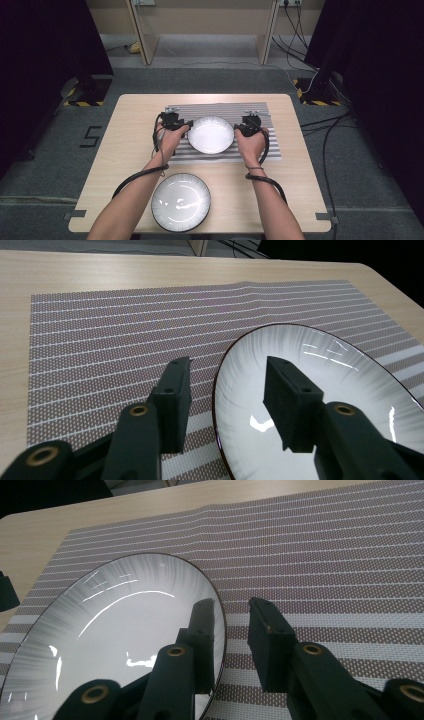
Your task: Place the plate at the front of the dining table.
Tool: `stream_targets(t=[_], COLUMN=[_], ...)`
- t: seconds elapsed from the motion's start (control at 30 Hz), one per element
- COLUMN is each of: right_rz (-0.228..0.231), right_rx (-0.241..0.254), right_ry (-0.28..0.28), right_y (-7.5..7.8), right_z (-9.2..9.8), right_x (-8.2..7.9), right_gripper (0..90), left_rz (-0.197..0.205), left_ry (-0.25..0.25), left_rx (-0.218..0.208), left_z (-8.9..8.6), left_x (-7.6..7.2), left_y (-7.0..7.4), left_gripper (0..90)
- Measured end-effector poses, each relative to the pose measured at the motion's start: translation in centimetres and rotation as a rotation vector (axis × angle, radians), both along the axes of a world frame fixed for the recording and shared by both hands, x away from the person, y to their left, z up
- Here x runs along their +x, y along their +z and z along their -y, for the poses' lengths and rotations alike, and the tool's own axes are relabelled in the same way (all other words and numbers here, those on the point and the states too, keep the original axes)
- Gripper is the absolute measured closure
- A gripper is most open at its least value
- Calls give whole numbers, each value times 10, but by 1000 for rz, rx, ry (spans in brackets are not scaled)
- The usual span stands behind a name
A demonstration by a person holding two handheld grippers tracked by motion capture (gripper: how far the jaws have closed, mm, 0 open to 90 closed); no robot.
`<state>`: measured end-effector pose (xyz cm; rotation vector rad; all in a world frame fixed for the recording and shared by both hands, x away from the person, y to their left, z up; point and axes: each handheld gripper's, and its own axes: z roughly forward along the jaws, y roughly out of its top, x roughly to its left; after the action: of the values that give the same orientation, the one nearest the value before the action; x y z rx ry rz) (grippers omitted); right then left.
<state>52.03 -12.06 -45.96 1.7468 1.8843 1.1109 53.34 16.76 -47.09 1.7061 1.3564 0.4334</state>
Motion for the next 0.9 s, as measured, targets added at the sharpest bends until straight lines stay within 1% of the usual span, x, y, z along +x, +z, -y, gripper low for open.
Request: stream_targets(t=[0.03,0.1,0.2,0.23,0.27,0.37,0.43,0.53,0.63,0.67,0.73,0.9], right_rz=[5,14,22,28,30,33,35,42,47,49,39,44], right_rx=[0,-2,-11,-12,-15,-21,-23,-27,-25,-36,-32,-35], right_ry=[1,5,9,8,2,6,9,13,14,12,10,4], right_y=[2,5,8,9,10,10,11,12,12,11,8,8], right_z=[1,2,4,6,6,10,12,15,20,22,27,38], right_x=[-1,-5,-7,-8,-9,-12,-15,-20,-26,-28,-31,-43], right_gripper=[705,678,630,616,611,601,590,576,560,558,552,542], left_rz=[5,20,45,46,44,40,37,49,72,79,87,98], left_ry=[1,-1,11,13,11,-3,-23,-41,-30,-29,-37,-59], left_rx=[-9,-10,-20,-23,-28,-17,-12,-13,-38,-45,-40,-32], left_z=[-1,-6,-14,-16,-18,-24,-27,-31,-35,-35,-36,-38], left_x=[-2,-7,-13,-16,-17,-23,-28,-35,-42,-44,-47,-58], left_y=[1,3,6,6,7,9,12,16,20,21,23,27], left_gripper=[513,509,489,480,471,448,435,428,427,427,423,413])
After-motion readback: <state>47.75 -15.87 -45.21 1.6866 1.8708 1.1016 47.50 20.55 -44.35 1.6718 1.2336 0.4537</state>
